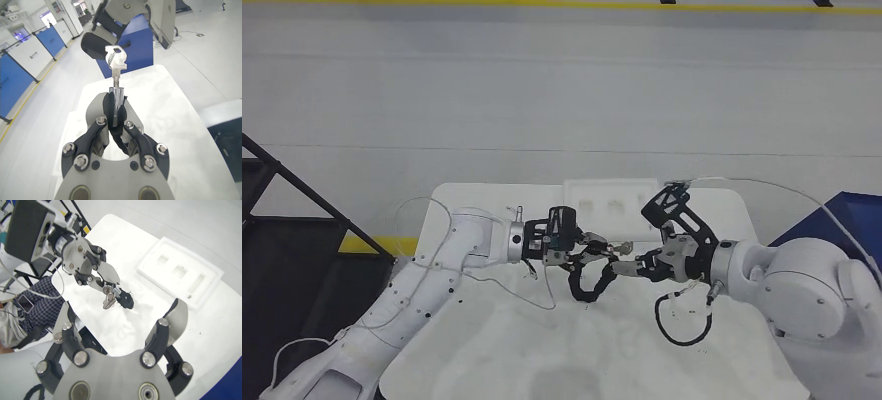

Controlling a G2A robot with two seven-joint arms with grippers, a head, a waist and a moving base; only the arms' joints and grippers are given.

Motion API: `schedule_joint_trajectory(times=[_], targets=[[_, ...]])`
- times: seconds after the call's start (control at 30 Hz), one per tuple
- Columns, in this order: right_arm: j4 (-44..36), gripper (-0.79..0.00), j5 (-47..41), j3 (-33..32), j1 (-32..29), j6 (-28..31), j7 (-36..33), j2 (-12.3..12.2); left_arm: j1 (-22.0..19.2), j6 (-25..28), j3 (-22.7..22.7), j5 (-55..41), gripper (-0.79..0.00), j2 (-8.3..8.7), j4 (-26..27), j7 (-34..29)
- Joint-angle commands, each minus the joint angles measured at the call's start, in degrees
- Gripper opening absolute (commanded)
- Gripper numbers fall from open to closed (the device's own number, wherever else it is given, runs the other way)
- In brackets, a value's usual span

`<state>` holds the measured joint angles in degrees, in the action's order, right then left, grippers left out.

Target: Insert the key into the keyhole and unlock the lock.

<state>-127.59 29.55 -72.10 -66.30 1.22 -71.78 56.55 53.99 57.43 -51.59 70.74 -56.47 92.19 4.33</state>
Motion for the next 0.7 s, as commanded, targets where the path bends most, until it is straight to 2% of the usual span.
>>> schedule_joint_trajectory(times=[0.0,0.13,0.27,0.47,0.67], targets=[[0.1,0.0,0.6,-0.2,0.0,3.8,-0.6,-0.2,-0.7,0.6,0.0,-3.3,-0.785,0.34,-0.1,-4.7],[-0.1,0.0,1.6,-0.8,0.1,6.7,-2.1,-0.6,-2.5,0.6,1.4,-9.9,-0.785,1.23,-0.1,-11.5],[0.3,0.0,-2.4,-2.3,-0.1,10.1,-3.3,-1.0,-4.3,0.6,0.7,-17.1,-0.785,2.33,-1.1,-15.8],[1.1,0.0,-4.4,-2.9,-0.1,10.7,-3.5,-1.1,-4.8,0.6,1.0,-23.0,-0.785,3.39,-0.6,-19.9],[1.3,0.0,-3.9,-2.5,-1.1,12.1,-2.0,-1.1,-5.5,0.6,2.8,-25.4,-0.785,3.69,-0.5,-22.4]])
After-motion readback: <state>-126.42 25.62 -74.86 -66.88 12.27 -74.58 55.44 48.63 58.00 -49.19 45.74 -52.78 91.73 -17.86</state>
